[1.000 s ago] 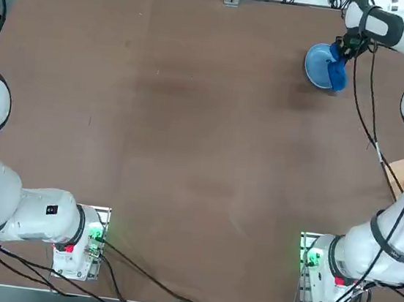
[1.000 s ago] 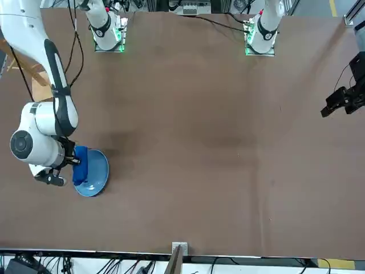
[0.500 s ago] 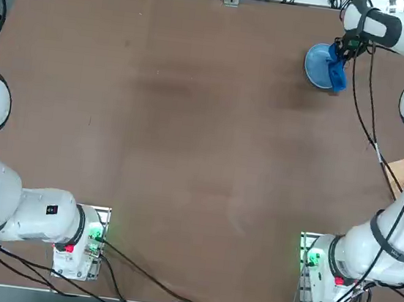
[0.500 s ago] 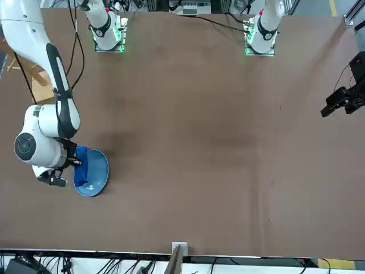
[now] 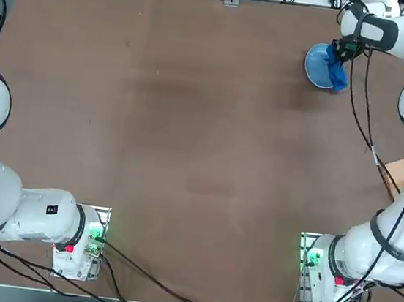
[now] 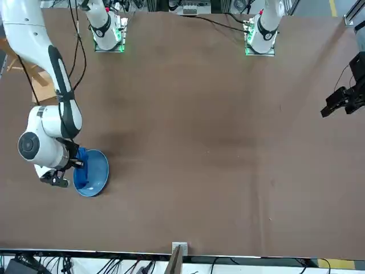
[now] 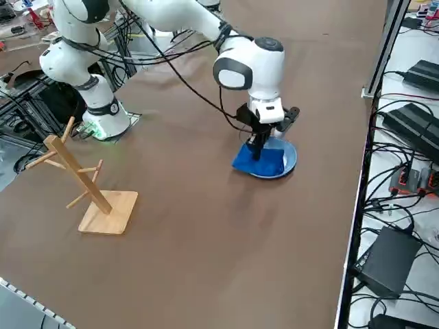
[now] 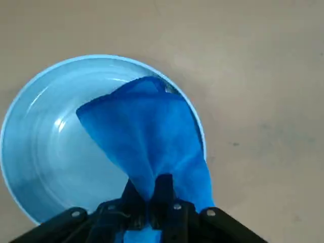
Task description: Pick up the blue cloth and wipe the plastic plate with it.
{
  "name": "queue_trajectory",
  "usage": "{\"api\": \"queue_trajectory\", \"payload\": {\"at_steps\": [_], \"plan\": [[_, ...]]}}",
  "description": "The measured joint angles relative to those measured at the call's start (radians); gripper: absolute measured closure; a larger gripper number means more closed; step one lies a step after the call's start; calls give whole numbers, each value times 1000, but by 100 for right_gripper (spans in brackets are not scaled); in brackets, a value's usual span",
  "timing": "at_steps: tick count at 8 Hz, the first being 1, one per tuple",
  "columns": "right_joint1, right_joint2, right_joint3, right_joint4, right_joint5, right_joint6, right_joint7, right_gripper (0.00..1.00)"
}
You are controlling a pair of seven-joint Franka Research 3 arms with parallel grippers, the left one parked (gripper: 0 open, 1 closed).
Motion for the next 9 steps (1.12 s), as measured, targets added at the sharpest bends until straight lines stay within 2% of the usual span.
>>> {"api": "queue_trajectory", "payload": {"at_steps": [4,6,9], "plan": [[3,27,5,-84,-8,173,0,94],[13,16,6,-98,-10,177,6,94],[69,14,11,-100,-6,189,73,94]]}}
